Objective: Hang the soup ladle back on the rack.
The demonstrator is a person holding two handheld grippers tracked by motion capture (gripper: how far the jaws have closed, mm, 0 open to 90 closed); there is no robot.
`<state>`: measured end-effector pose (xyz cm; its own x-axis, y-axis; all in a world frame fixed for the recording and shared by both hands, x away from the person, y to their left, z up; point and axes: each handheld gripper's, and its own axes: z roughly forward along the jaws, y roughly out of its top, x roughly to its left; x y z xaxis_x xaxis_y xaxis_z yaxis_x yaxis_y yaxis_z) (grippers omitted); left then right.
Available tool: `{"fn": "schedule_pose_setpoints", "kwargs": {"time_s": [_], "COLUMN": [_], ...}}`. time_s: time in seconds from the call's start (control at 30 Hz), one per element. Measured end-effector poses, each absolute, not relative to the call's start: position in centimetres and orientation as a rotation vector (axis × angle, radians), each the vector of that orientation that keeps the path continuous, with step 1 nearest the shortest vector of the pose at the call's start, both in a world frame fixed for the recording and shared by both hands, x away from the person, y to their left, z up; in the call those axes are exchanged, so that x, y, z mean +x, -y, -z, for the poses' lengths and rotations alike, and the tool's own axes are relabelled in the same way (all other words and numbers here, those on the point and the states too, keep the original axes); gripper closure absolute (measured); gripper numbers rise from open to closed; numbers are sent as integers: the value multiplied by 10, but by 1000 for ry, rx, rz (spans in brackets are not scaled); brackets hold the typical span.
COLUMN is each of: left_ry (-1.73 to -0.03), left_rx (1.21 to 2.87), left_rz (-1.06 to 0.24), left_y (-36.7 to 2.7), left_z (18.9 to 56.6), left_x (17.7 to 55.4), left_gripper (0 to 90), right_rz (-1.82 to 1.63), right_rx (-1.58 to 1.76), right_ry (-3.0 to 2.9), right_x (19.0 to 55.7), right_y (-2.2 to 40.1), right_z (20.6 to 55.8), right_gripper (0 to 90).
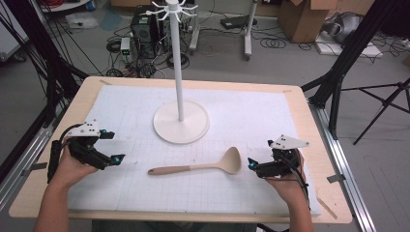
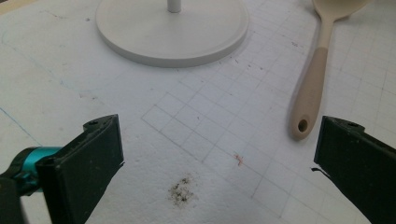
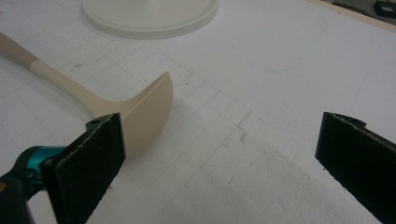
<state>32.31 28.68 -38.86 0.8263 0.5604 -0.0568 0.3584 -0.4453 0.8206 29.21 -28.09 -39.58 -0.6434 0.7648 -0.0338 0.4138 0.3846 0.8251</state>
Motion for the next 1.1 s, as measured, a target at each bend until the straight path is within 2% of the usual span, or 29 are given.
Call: {"fn": "schedule_pose_setpoints", "kwargs": {"time_s": [0.5, 0.77, 1.1], "left_ry": [-671, -673, -674], "left_rx": [2090, 2086, 2085], "left_rz": [-296, -295, -296], "left_y": [-287, -288, -289], "left_z": [387, 385, 385], "left_x": [322, 321, 321], "left_gripper": [16, 17, 17], "right_rz": [-1174, -1146, -1031], "right_rx": [764, 628, 455], "right_ry": [-2436, -2550, -2725], "right_x": [305, 319, 334], "right_y": [238, 199, 137], "right_z": [378, 368, 378], "right_gripper": [1, 1, 1]}}
